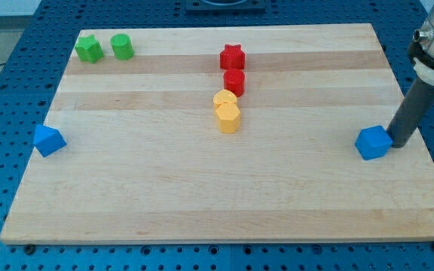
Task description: Place the blue triangle under the yellow hexagon
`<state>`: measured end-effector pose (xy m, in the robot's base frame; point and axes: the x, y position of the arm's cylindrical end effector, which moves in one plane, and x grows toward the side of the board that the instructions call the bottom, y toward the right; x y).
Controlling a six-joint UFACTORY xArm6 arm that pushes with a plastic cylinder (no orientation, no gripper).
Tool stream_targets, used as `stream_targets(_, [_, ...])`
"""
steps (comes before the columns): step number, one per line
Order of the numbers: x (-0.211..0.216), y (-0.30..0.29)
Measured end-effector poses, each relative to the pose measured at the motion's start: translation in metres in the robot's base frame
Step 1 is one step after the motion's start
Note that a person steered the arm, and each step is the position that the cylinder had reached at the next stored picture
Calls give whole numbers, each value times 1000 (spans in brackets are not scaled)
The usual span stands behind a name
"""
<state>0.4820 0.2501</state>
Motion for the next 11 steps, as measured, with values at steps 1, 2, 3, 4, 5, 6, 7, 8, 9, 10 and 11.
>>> stream_targets(1, [10,0])
stream_targets(2, [21,-8])
stream_targets(3, [33,-5])
stream_targets(4, [86,-64])
stream_targets(5, [106,-210])
stream_targets(6, [101,-376])
stream_targets(7, [84,-524])
stream_targets(8, [50,-555])
stream_targets(9, [4,-555])
stream_targets(10, [-21,-538])
stream_targets(11, [-21,-467])
